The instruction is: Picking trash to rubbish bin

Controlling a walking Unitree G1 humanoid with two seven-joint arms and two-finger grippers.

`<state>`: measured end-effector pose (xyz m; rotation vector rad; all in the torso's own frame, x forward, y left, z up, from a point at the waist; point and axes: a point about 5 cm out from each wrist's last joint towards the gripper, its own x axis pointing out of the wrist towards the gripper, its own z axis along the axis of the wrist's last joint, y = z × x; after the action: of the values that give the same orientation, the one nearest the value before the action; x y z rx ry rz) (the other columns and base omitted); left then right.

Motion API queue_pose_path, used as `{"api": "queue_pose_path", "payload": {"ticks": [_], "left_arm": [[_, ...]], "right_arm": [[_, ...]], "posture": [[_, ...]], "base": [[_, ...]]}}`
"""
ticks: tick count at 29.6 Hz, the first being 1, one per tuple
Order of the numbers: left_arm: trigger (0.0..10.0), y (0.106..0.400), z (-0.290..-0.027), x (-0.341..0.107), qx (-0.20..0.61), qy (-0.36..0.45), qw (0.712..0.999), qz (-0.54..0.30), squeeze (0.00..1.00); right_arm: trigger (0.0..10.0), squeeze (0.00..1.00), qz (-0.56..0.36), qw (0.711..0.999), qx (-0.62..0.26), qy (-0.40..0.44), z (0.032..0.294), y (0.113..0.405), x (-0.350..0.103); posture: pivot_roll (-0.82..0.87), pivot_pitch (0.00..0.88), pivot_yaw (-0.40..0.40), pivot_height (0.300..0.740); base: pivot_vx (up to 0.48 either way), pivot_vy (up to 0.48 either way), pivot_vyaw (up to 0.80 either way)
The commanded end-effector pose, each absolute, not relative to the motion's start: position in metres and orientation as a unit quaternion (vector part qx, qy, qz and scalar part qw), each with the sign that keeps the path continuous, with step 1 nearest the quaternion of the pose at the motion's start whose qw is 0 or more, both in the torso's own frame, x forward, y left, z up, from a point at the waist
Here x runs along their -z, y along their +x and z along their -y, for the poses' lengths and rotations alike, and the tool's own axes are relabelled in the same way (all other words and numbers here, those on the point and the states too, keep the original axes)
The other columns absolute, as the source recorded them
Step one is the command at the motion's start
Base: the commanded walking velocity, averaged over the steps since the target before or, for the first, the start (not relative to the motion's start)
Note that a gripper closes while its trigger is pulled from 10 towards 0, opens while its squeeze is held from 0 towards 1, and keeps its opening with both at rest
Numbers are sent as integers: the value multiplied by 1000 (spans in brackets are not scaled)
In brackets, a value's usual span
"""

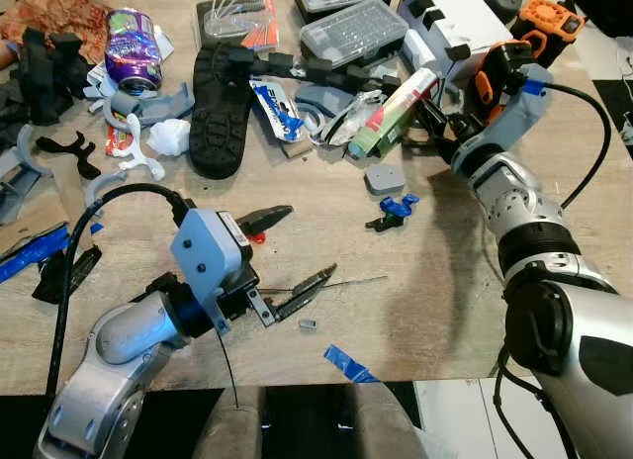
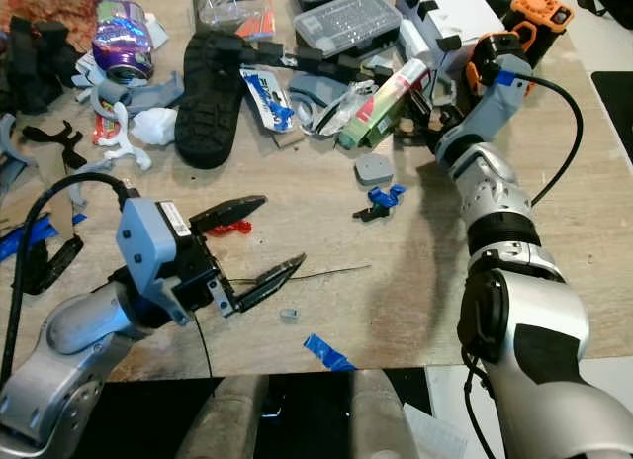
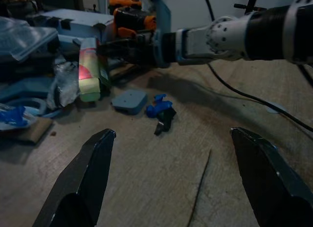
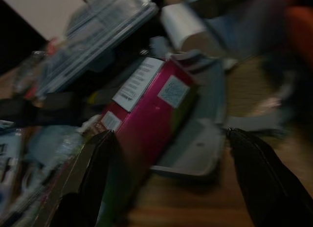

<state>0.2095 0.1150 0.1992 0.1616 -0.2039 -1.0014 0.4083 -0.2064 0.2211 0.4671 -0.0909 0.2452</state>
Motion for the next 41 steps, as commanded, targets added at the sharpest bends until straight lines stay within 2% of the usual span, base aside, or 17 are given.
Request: {"api": "queue_pose_path", "payload": {"ticks": [1,6,17,18,31,41], "left_arm": [[10000,204,-113,-197,487,76,866,86,0],[10000,201,-112,-197,487,71,867,83,0],[10000,199,-110,-198,485,68,869,78,0],[10000,199,-109,-197,484,68,869,78,0],[10000,202,-107,-196,483,71,869,77,0],[10000,222,-108,-192,462,89,878,89,0]], "right_arm": [[10000,0,33,959,-132,250,203,407,-214],[10000,0,47,952,-151,264,203,407,-221],[10000,0,30,959,-142,245,198,409,-217],[0,0,32,958,-147,245,195,409,-218],[0,0,37,954,-166,246,190,410,-223],[0,0,92,935,-220,262,190,408,-249]], "posture": [[90,387,-10,740],[89,392,-13,740],[91,401,-20,740],[91,400,-22,740],[72,366,-33,740],[49,269,-41,740]], "base": [[0,0,0],[0,0,0],[0,0,0],[0,0,0],[0,0,0],[0,0,0]]}}
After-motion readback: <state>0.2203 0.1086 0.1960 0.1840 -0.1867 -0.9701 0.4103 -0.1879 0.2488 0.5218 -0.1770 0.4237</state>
